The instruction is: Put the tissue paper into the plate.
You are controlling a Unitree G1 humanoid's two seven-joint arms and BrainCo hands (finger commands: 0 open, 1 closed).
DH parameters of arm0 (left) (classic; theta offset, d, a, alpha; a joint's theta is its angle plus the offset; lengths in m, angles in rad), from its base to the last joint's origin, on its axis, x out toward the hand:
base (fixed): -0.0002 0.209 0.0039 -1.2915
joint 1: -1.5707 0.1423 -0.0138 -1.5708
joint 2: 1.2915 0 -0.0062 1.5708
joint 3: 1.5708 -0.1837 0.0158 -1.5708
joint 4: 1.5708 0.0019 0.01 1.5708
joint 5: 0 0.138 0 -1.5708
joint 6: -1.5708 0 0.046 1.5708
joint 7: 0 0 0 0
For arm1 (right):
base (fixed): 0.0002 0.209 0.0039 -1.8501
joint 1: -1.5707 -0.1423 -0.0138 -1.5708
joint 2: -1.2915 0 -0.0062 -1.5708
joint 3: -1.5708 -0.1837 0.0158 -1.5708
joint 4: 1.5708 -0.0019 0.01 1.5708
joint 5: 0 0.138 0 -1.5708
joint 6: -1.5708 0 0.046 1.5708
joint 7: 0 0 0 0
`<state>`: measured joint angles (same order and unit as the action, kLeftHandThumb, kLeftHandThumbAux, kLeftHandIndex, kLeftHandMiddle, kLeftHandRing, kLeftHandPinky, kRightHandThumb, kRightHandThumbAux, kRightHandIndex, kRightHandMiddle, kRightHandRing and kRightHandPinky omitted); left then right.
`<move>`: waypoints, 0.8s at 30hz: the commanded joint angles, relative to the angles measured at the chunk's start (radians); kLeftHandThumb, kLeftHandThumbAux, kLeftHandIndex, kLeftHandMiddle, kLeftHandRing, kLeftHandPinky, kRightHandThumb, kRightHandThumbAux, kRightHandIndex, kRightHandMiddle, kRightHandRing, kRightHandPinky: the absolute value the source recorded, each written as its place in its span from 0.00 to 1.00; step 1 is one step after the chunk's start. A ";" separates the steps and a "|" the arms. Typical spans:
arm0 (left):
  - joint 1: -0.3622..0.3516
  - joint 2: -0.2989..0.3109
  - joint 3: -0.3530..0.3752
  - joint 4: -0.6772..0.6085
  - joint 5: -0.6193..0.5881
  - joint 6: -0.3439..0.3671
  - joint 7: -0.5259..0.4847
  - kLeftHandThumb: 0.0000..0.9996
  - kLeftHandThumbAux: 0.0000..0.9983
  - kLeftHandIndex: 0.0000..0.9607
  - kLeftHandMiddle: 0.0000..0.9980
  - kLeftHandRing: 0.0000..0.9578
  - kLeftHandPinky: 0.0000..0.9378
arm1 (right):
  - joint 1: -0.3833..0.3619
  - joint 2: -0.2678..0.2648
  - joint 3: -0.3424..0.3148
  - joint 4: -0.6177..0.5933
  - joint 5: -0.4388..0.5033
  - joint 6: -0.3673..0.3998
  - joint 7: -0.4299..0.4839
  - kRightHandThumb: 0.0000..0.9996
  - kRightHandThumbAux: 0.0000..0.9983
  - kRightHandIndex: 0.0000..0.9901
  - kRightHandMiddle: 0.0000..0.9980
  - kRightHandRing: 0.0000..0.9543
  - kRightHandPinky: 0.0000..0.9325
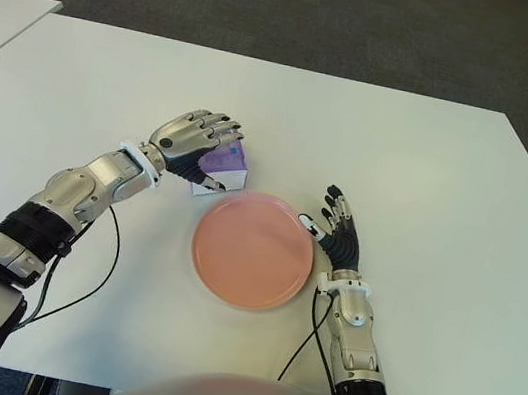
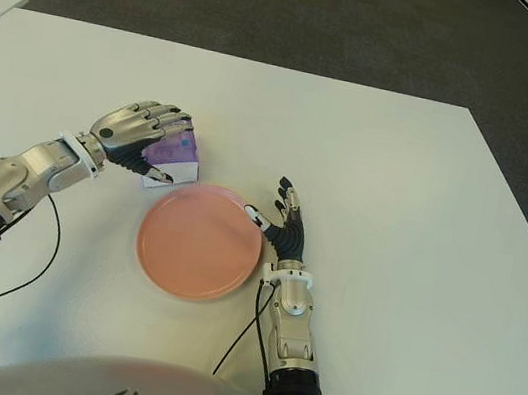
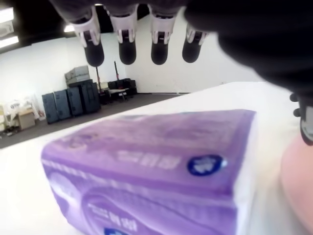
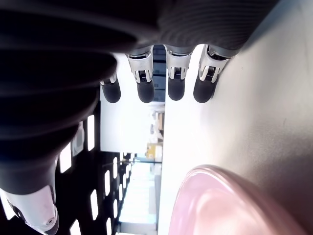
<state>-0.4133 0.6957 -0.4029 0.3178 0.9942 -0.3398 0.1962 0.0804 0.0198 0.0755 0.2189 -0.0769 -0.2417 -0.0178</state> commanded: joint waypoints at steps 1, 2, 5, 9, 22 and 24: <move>-0.008 0.009 0.008 0.013 0.039 0.027 0.069 0.00 0.37 0.00 0.00 0.00 0.00 | 0.063 0.000 0.007 0.048 0.003 0.085 0.012 0.00 0.67 0.00 0.01 0.00 0.00; -0.009 0.011 0.011 0.015 0.042 0.031 0.083 0.00 0.38 0.00 0.00 0.00 0.00 | 0.063 0.000 0.008 0.047 0.004 0.085 0.012 0.00 0.67 0.00 0.01 0.00 0.00; -0.012 0.014 0.015 0.021 0.050 0.038 0.122 0.00 0.38 0.00 0.00 0.00 0.00 | 0.063 0.001 0.008 0.045 0.007 0.086 0.014 0.00 0.67 0.00 0.01 0.00 0.00; -0.012 0.020 0.019 0.018 0.058 0.049 0.156 0.00 0.38 0.00 0.00 0.00 0.00 | 0.068 0.001 0.009 0.040 0.009 0.083 0.017 0.00 0.67 0.00 0.02 0.00 0.00; -0.022 0.036 0.016 0.051 0.100 0.083 0.269 0.00 0.37 0.00 0.00 0.00 0.00 | 0.072 -0.001 0.013 0.034 0.006 0.083 0.021 0.00 0.67 0.00 0.02 0.00 0.00; -0.023 0.034 0.012 0.057 0.102 0.084 0.275 0.00 0.37 0.00 0.00 0.00 0.00 | 0.074 -0.001 0.012 0.030 0.006 0.082 0.022 0.00 0.67 0.00 0.02 0.00 0.00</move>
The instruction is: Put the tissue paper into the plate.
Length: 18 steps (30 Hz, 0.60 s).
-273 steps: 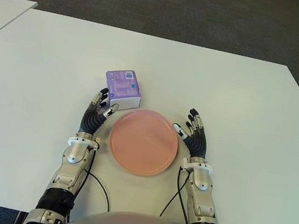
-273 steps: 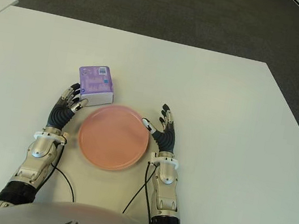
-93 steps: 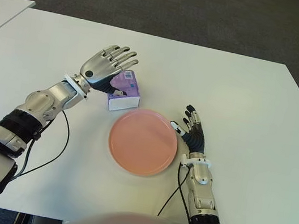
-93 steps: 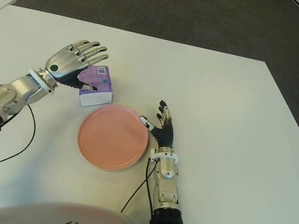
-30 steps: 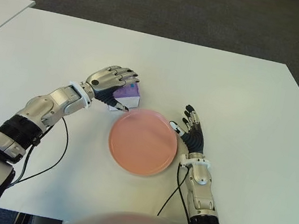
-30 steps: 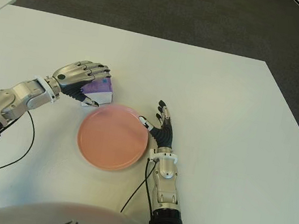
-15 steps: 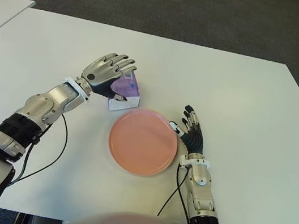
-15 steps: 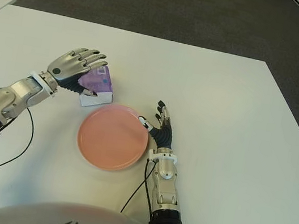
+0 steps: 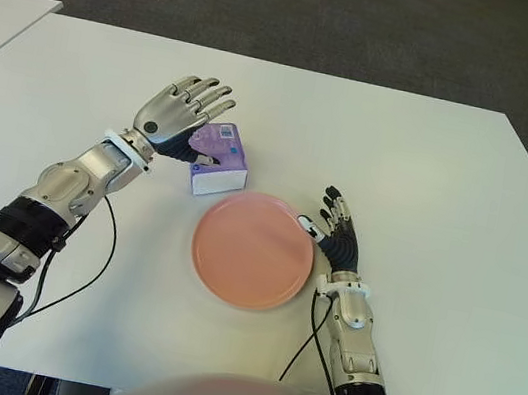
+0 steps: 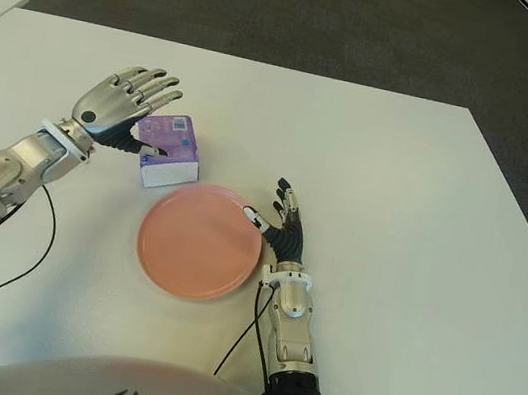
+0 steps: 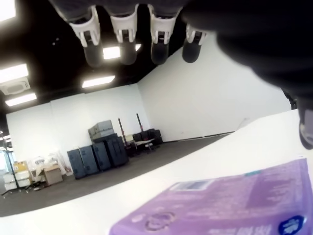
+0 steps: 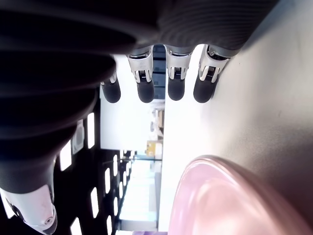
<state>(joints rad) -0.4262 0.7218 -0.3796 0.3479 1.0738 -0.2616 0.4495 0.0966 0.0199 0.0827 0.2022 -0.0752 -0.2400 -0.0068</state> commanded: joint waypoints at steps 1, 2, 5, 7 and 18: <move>-0.011 0.007 -0.013 0.029 0.023 0.005 0.023 0.00 0.37 0.00 0.00 0.00 0.00 | 0.059 -0.001 0.005 0.045 0.005 0.080 0.011 0.00 0.67 0.00 0.02 0.00 0.00; -0.011 0.006 -0.014 0.031 0.020 0.003 0.020 0.00 0.37 0.00 0.00 0.00 0.00 | 0.059 -0.001 0.005 0.044 0.005 0.080 0.011 0.00 0.67 0.00 0.02 0.00 0.00; -0.010 0.001 -0.018 0.037 0.005 -0.010 0.005 0.00 0.37 0.00 0.00 0.00 0.00 | 0.059 0.002 0.004 0.042 0.006 0.080 0.010 0.00 0.67 0.00 0.02 0.00 0.00; -0.007 -0.004 -0.023 0.038 -0.006 -0.023 -0.009 0.00 0.37 0.00 0.00 0.00 0.00 | 0.059 0.004 0.004 0.041 0.009 0.081 0.010 0.00 0.67 0.00 0.03 0.00 0.00; -0.002 -0.005 -0.043 0.029 -0.055 -0.075 -0.097 0.01 0.38 0.00 0.00 0.00 0.00 | 0.058 0.006 0.000 0.044 0.009 0.083 0.006 0.00 0.67 0.00 0.03 0.00 0.00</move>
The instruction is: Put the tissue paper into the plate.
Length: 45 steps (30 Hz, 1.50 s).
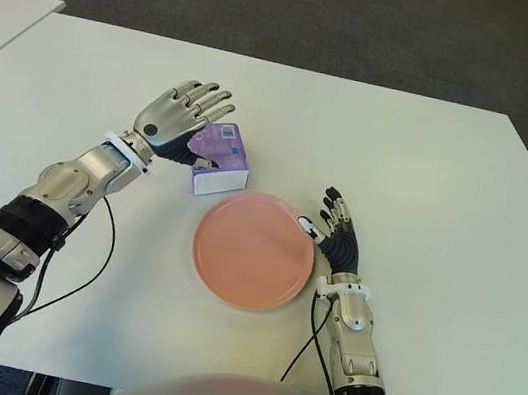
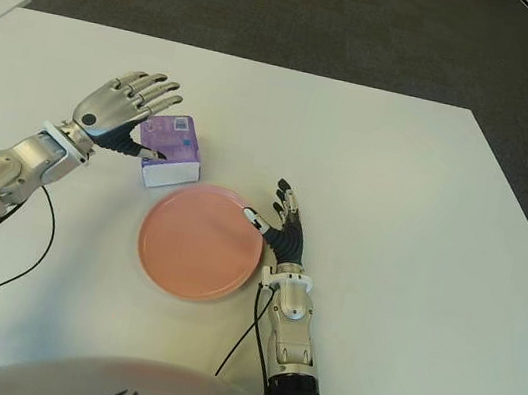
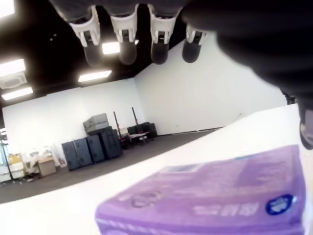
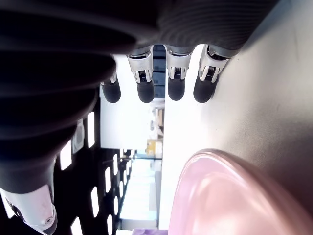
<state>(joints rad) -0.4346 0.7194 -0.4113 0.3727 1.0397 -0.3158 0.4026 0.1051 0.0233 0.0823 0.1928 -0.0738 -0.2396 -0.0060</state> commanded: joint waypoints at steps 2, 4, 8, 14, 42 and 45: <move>0.008 -0.002 -0.012 0.002 -0.032 -0.031 -0.068 0.02 0.38 0.00 0.00 0.00 0.00 | 0.049 0.002 0.000 0.055 0.007 0.084 0.005 0.00 0.67 0.00 0.03 0.00 0.00; 0.012 0.001 -0.014 -0.006 -0.055 -0.053 -0.109 0.02 0.37 0.00 0.00 0.00 0.00 | 0.049 0.002 -0.001 0.057 0.007 0.082 0.005 0.00 0.67 0.00 0.03 0.00 0.00; 0.019 -0.002 -0.013 -0.019 -0.097 -0.081 -0.181 0.01 0.36 0.00 0.00 0.00 0.00 | 0.047 0.002 -0.001 0.060 0.007 0.077 0.005 0.00 0.67 0.00 0.03 0.00 0.00; 0.022 -0.011 -0.019 -0.021 -0.114 -0.093 -0.253 0.00 0.35 0.00 0.00 0.00 0.00 | 0.044 0.000 0.000 0.061 -0.001 0.083 0.000 0.00 0.66 0.00 0.04 0.00 0.00; -0.007 -0.041 -0.067 0.049 -0.062 -0.088 -0.277 0.00 0.31 0.00 0.00 0.00 0.00 | 0.037 0.010 0.004 0.072 0.001 0.078 -0.004 0.00 0.68 0.00 0.03 0.00 0.00; -0.011 -0.044 -0.067 0.052 -0.051 -0.078 -0.271 0.00 0.32 0.00 0.00 0.00 0.00 | 0.037 0.009 0.005 0.071 -0.001 0.077 -0.004 0.00 0.68 0.00 0.03 0.00 0.00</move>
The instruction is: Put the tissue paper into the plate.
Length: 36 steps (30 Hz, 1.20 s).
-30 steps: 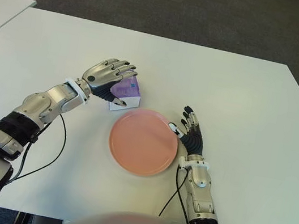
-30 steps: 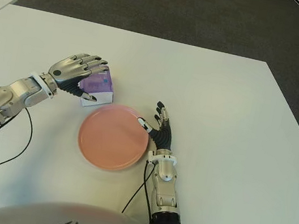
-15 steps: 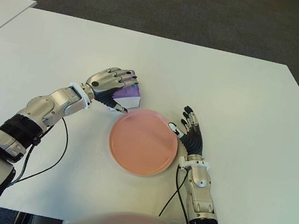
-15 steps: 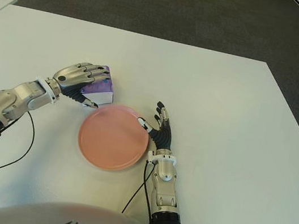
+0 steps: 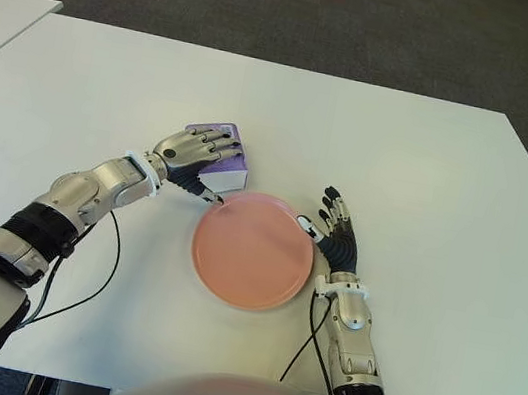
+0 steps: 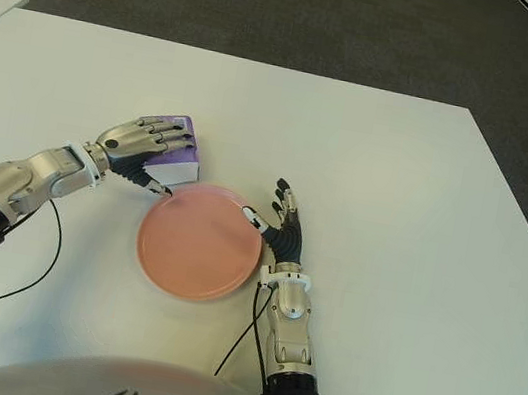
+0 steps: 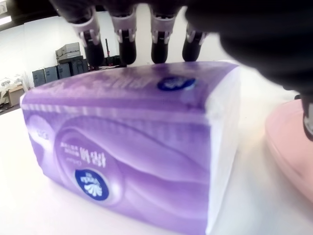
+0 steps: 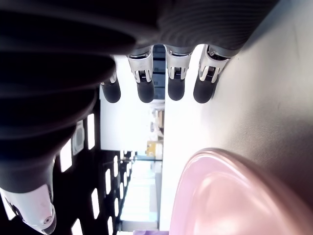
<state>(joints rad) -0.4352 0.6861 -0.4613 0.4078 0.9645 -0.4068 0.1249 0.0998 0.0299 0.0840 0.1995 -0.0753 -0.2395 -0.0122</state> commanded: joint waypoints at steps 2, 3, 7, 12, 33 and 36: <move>-0.015 -0.013 -0.017 0.021 0.033 0.025 0.013 0.00 0.32 0.00 0.00 0.00 0.00 | 0.043 0.002 0.004 0.063 0.000 0.076 0.002 0.00 0.68 0.01 0.03 0.00 0.00; -0.018 -0.014 -0.017 0.024 0.040 0.033 0.017 0.00 0.32 0.00 0.00 0.00 0.00 | 0.043 0.003 0.005 0.064 0.000 0.075 0.002 0.00 0.68 0.01 0.03 0.00 0.00; -0.024 -0.016 -0.017 0.028 0.055 0.053 0.026 0.00 0.32 0.00 0.00 0.00 0.00 | 0.043 0.003 0.006 0.064 -0.001 0.074 0.002 0.00 0.68 0.00 0.03 0.00 0.00; -0.030 -0.020 -0.021 0.027 0.090 0.097 0.047 0.00 0.33 0.00 0.00 0.00 0.00 | 0.044 0.002 0.008 0.061 0.000 0.078 0.004 0.00 0.68 0.00 0.03 0.00 0.00; -0.072 0.008 -0.014 0.044 0.127 0.167 0.179 0.00 0.33 0.00 0.00 0.00 0.00 | 0.043 -0.003 0.015 0.067 0.012 0.068 0.023 0.00 0.68 0.00 0.02 0.00 0.00; -0.074 0.015 -0.010 0.041 0.130 0.174 0.209 0.00 0.33 0.00 0.00 0.00 0.00 | 0.043 -0.005 0.014 0.070 0.016 0.064 0.030 0.00 0.68 0.00 0.02 0.00 0.00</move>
<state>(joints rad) -0.5026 0.6841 -0.4788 0.4460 1.0745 -0.2455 0.3037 0.0967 0.0265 0.0937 0.2017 -0.0721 -0.2400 -0.0030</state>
